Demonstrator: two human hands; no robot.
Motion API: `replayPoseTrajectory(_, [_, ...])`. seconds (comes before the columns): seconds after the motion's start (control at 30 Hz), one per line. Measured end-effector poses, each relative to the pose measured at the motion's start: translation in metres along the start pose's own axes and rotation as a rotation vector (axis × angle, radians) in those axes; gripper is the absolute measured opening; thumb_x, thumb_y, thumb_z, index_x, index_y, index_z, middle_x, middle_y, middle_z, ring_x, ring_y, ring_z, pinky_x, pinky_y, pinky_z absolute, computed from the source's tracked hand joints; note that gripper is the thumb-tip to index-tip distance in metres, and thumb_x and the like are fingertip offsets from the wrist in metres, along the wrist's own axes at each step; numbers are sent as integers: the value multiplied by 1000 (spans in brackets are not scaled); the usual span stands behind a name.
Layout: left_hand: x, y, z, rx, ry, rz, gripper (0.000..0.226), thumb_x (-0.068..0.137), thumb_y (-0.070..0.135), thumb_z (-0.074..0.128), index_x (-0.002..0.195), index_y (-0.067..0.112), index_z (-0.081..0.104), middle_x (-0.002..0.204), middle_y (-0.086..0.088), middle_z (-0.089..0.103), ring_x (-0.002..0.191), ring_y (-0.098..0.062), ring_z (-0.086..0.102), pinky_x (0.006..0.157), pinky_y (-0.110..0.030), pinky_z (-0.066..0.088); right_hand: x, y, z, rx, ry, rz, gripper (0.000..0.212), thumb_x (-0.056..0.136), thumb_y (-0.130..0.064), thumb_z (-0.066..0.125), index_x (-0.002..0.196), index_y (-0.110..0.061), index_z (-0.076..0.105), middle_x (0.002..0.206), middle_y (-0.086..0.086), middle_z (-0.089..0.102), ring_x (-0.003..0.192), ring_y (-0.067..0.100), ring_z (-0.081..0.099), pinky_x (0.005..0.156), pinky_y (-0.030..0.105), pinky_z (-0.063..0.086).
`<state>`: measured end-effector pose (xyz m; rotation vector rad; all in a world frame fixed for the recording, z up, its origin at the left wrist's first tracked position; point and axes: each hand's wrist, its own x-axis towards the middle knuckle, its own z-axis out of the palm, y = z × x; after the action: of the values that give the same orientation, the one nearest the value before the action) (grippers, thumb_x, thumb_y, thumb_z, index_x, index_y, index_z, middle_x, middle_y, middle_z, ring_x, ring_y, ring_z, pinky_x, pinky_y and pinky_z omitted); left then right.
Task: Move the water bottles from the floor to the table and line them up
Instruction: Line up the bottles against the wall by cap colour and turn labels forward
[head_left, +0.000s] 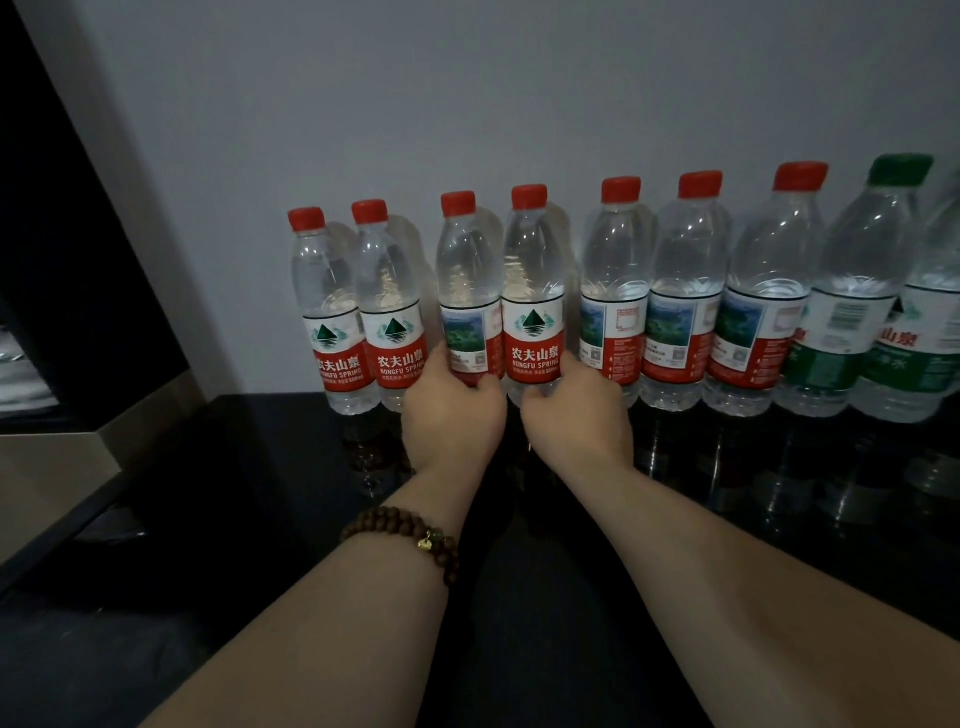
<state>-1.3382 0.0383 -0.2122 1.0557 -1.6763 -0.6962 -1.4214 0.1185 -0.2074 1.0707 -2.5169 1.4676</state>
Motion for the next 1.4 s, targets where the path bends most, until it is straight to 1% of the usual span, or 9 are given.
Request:
replayPoseTrajectory(0.1, [3,-1,-1,-80,-153,-40,41,85,24,66,125,35,63,99,16,71,92,-10,68,78,-31,55,1,0,1,2,-6,6,29,88,-30,60,116,-23,59,96,3,70,89,29,67,76,38,58])
replayPoseTrajectory(0.23, [-3,3,0,-12,58,-58,27,85,25,67,111,27,68,76,22,56,74,-3,56,57,-15,34,2,1,1,-25,-19,9,29,90,-29,60,119,-23,57,98,2,67,90,28,66,73,36,55])
replayPoseTrajectory(0.33, [-9,6,2,14,60,-30,20,85,23,64,105,25,69,81,11,67,77,-12,64,54,-15,35,1,1,1,-22,-24,10,29,90,-29,59,118,-22,58,98,2,67,90,28,66,73,36,55])
replayPoseTrajectory(0.5, [-2,6,0,-92,-155,-72,35,87,16,64,119,29,61,98,8,72,91,-16,69,78,-33,56,2,1,2,-14,-28,25,32,90,-29,61,120,-22,57,99,3,68,90,28,66,75,38,57])
replayPoseTrajectory(0.7, [-11,9,2,-20,97,-44,26,88,18,66,112,27,70,75,24,54,70,10,50,55,-8,29,4,4,5,-36,-6,20,24,94,-30,60,116,-21,57,89,-1,60,83,26,61,68,32,48])
replayPoseTrajectory(0.83, [-9,10,-1,-110,-111,-62,37,85,17,68,119,30,62,94,12,70,80,-4,65,71,-28,55,4,3,5,-55,3,8,30,99,-35,61,123,-19,58,106,7,69,98,30,67,74,34,51])
replayPoseTrajectory(1.03, [-15,14,2,-9,56,-22,52,83,17,68,133,27,58,109,10,69,88,-6,55,73,-26,42,5,4,4,-81,2,-10,27,101,-33,59,123,-17,58,110,8,69,101,30,67,74,33,49])
replayPoseTrajectory(1.23, [-9,11,-2,-186,-167,-113,66,85,18,69,145,35,47,109,17,66,102,-14,68,90,-44,59,4,3,3,-67,6,-9,28,100,-32,61,123,-16,58,110,8,70,102,30,68,76,33,51])
replayPoseTrajectory(1.4, [-13,11,3,-80,43,-35,54,84,13,69,135,25,56,116,9,68,100,-4,57,81,-26,47,3,3,3,-67,3,-18,27,100,-31,60,123,-17,59,111,7,70,102,29,68,76,33,52])
